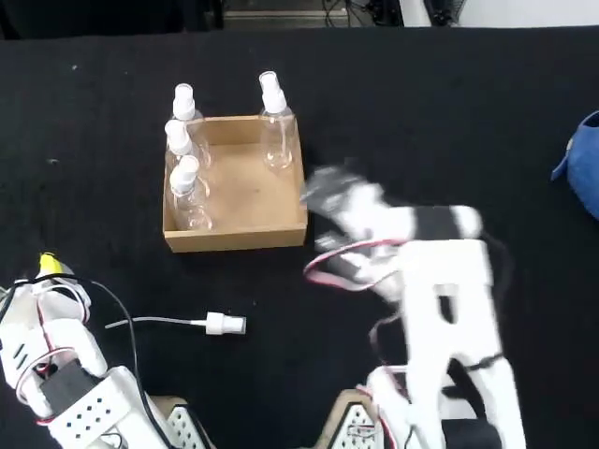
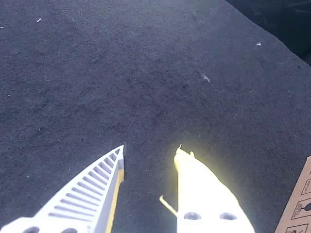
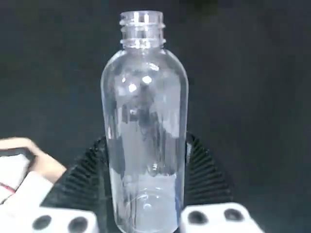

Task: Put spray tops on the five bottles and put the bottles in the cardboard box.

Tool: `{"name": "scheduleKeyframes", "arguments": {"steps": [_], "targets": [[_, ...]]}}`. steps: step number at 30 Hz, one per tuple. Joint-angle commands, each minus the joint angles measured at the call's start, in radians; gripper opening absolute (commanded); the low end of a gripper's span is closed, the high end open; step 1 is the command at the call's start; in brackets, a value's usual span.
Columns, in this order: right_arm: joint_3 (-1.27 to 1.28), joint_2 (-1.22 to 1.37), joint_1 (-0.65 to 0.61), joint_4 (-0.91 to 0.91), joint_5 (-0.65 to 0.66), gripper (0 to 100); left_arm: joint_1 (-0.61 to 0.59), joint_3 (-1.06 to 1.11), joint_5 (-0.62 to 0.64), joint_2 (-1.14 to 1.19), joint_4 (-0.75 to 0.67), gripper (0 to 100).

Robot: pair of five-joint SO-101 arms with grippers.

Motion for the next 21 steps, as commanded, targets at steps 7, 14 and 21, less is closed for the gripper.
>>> {"name": "scheduleKeyframes", "arguments": {"steps": [7, 14, 21], "targets": [[0.068, 0.183, 0.549, -0.321, -0.112, 4.0, 0.045, -0.038, 0.006, -0.011, -0.018, 3], [-0.039, 0.421, 0.554, -0.325, -0.198, 21.0, 0.038, -0.036, 0.006, -0.011, -0.017, 3], [-0.163, 0.453, 0.500, -0.167, -0.204, 23.4, 0.042, -0.024, 0.006, -0.011, -0.025, 3]]}}
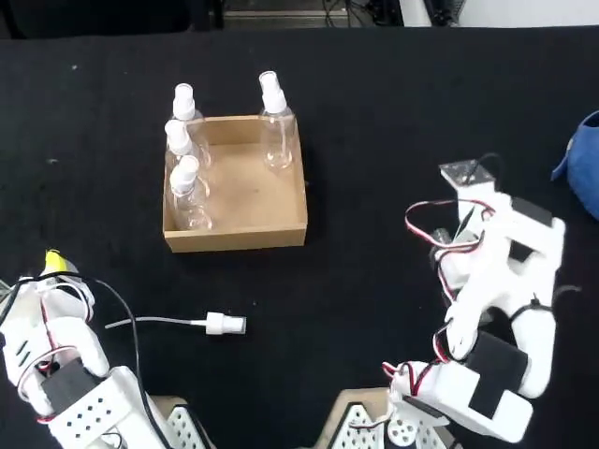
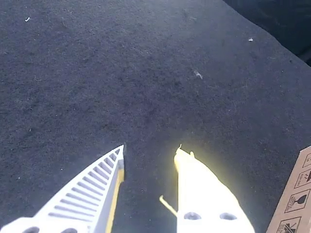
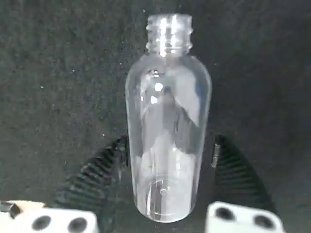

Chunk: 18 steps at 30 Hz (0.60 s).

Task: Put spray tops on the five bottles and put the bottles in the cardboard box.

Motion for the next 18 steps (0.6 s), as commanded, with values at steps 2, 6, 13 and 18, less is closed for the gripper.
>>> {"name": "scheduleKeyframes", "arguments": {"steps": [2, 6, 13, 18], "targets": [[-0.094, 0.001, -0.054, 0.072, -0.018, 23.4, 0.007, -0.024, 0.006, -0.011, -0.025, 3], [-0.053, 0.002, -0.069, 0.003, -0.018, 23.6, 0.005, -0.024, 0.003, -0.011, -0.025, 3], [0.096, 0.002, -0.074, -0.124, 0.032, 23.4, 0.005, -0.024, 0.003, -0.011, -0.023, 3], [0.122, -0.021, -0.074, -0.117, 0.040, 8.8, 0.005, -0.031, 0.000, -0.011, -0.017, 3]]}}
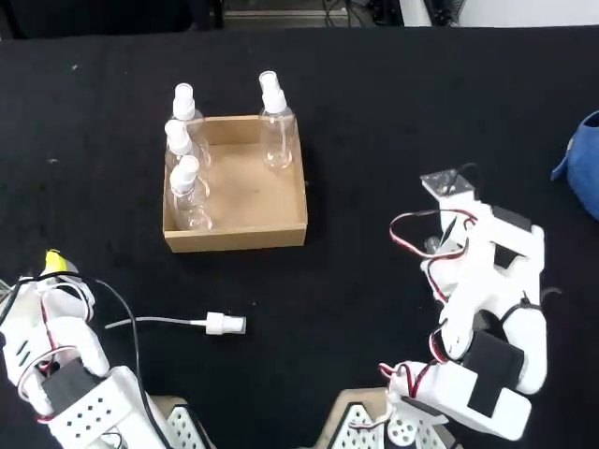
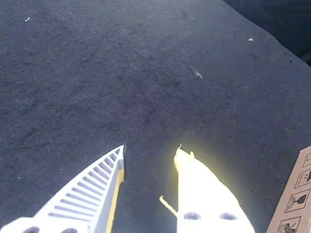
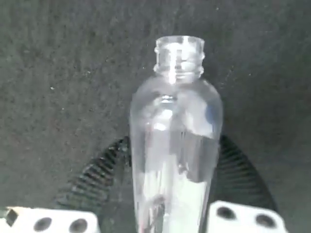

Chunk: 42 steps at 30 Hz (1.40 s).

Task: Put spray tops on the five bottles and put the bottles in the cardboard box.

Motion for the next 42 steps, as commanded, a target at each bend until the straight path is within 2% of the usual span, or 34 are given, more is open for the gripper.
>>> {"name": "scheduleKeyframes", "arguments": {"steps": [1, 3, 5, 9, 12, 14, 19, 22, 30, 36, 39, 42], "targets": [[0.002, -0.039, -0.028, -0.014, 0.029, 0.8, 0.004, -0.033, -0.002, -0.011, -0.020, 3], [0.001, -0.093, -0.054, 0.014, 0.035, 4.1, 0.004, -0.045, -0.002, -0.011, -0.018, 3], [-0.001, -0.176, -0.098, 0.072, 0.026, 0.7, 0.002, -0.079, -0.003, -0.008, -0.006, 3], [-0.024, -0.389, -0.275, 0.221, -0.089, 1.0, -0.012, -0.165, -0.003, -0.002, 0.026, 3], [-0.065, -0.549, -0.468, 0.342, -0.189, 1.0, -0.021, -0.208, -0.011, 0.000, 0.031, 3], [-0.091, -0.633, -0.629, 0.396, -0.267, 1.0, -0.021, -0.232, -0.063, 0.000, 0.029, 3], [-0.156, -0.673, -1.045, 0.416, -0.439, 1.1, -0.070, -0.298, -0.143, 0.002, 0.035, 3], [-0.188, -0.598, -1.206, 0.345, -0.542, 1.1, -0.130, -0.357, -0.150, 0.034, 0.081, 3], [-0.249, -0.331, -1.441, 0.014, -0.715, 1.1, -0.182, -0.513, -0.222, 0.365, 0.192, 3], [-0.343, -0.108, -1.556, -0.209, -0.838, 1.1, -0.378, -0.584, -0.229, 0.463, 0.196, 3], [-0.426, 0.033, -1.625, -0.282, -0.891, 1.1, -0.438, -0.561, -0.250, 0.474, 0.201, 3], [-0.533, 0.174, -1.640, -0.316, -0.965, 1.1, -0.475, -0.492, -0.284, 0.466, 0.195, 3]]}}
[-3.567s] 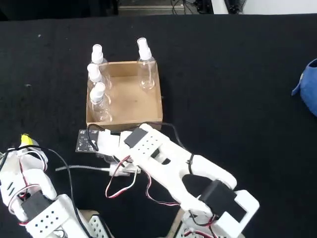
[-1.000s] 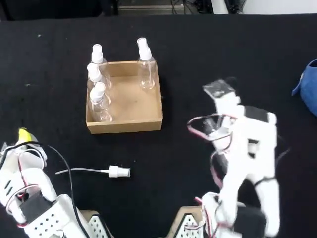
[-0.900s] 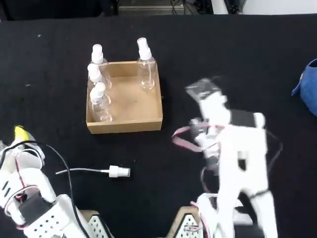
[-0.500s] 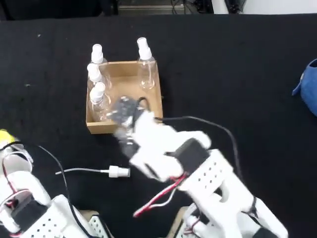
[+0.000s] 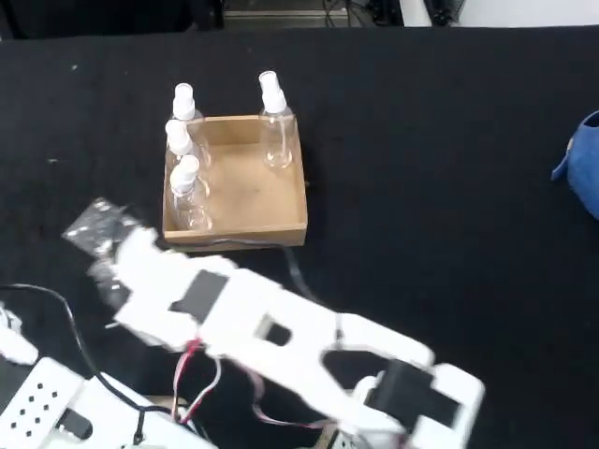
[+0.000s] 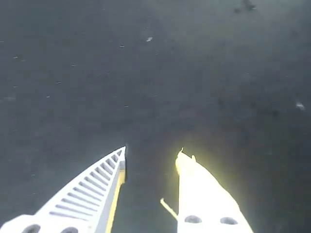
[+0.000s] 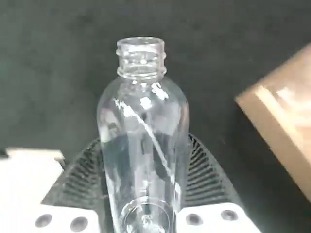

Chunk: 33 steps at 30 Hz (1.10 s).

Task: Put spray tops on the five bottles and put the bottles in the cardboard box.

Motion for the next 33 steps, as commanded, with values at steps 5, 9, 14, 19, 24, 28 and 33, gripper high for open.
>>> {"name": "scheduleKeyframes", "arguments": {"steps": [5, 9, 14, 19, 24, 28, 33], "targets": [[-0.374, 0.326, -0.025, -0.071, -0.187, 1.2, -0.108, 0.131, -0.040, -0.002, -0.087, 3], [-0.490, 0.440, -0.031, -0.069, -0.187, 2.7, -0.133, 0.177, -0.040, -0.002, -0.112, 3], [-0.568, 0.535, -0.058, -0.068, -0.187, 20.6, -0.165, 0.186, -0.040, -0.002, -0.107, 3], [-0.608, 0.538, -0.061, -0.049, -0.169, 28.0, -0.179, 0.186, -0.040, 0.000, -0.109, 3], [-0.682, 0.515, -0.054, 0.089, -0.034, 24.3, -0.176, 0.188, -0.040, 0.008, -0.104, 3], [-0.722, 0.484, -0.055, 0.262, 0.055, 24.4, -0.154, 0.188, -0.040, 0.008, -0.104, 3], [-0.704, 0.427, -0.031, 0.384, 0.143, 24.4, -0.079, 0.188, -0.040, 0.009, -0.103, 3]]}}
